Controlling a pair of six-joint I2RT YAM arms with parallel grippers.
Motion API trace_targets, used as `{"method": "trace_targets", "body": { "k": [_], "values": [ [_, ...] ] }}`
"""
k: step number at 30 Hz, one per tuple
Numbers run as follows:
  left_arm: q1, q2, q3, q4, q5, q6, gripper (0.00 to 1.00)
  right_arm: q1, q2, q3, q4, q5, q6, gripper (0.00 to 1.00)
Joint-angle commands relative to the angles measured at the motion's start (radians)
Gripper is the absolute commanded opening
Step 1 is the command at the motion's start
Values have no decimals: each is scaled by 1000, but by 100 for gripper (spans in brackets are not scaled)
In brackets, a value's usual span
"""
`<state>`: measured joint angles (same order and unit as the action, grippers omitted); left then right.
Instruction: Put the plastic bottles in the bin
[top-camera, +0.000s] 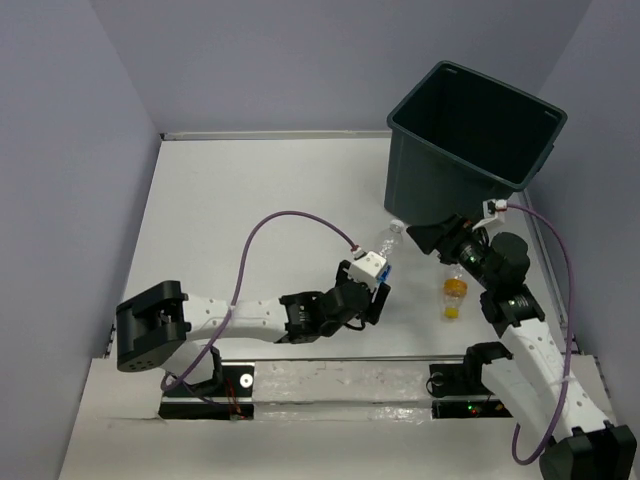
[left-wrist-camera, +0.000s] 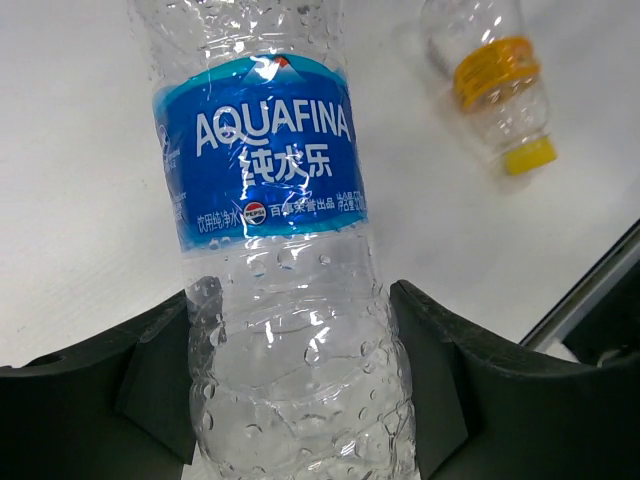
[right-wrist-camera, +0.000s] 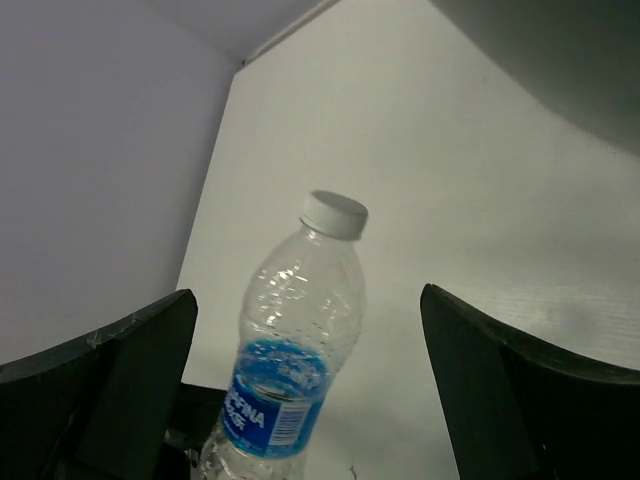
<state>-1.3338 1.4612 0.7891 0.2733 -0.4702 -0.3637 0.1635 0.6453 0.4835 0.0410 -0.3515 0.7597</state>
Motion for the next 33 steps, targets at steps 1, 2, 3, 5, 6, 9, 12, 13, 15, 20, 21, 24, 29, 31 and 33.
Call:
{"method": "trace_targets", "body": {
  "k": [1,2,3,5,6,9,12,13,15,20,21,24,29,31,33],
  "values": [
    [2,-85,-40,130,-28,-26,61,106,109,-2,132,-107,52,99],
    [2,-107,-47,139,-25,-20,61,138,125,0,140,-100,50,100],
    [2,-116,-56,147,-18,-18,62,206,154,3,161,-74,47,100],
    [2,-142,-70,176,5,-3,62,258,191,15,184,-61,47,100],
    [2,-154,-74,194,34,5,63,287,230,23,225,-70,52,100],
    [2,-176,-96,219,73,17,65,306,277,20,313,-87,79,93],
    [2,-212,-122,224,62,2,76,306,294,38,309,-19,79,56],
    [2,-222,-128,222,61,-3,84,306,287,53,295,9,51,49],
    [2,-254,-152,215,61,-30,98,306,281,131,231,80,7,38],
    [1,-340,-249,221,100,-113,99,306,310,344,123,254,-173,34],
    [-5,-349,-264,225,99,-125,99,306,316,378,106,279,-195,33],
    [-25,-360,-306,227,74,-155,99,306,321,518,85,388,-289,31],
    [-25,-232,-260,210,74,-155,99,306,315,762,34,583,-500,30],
    [-25,-176,-194,205,79,-132,99,306,349,858,37,774,-631,27],
    [-25,-95,-114,201,71,-123,99,306,427,935,43,971,-726,27]
  ]
}}
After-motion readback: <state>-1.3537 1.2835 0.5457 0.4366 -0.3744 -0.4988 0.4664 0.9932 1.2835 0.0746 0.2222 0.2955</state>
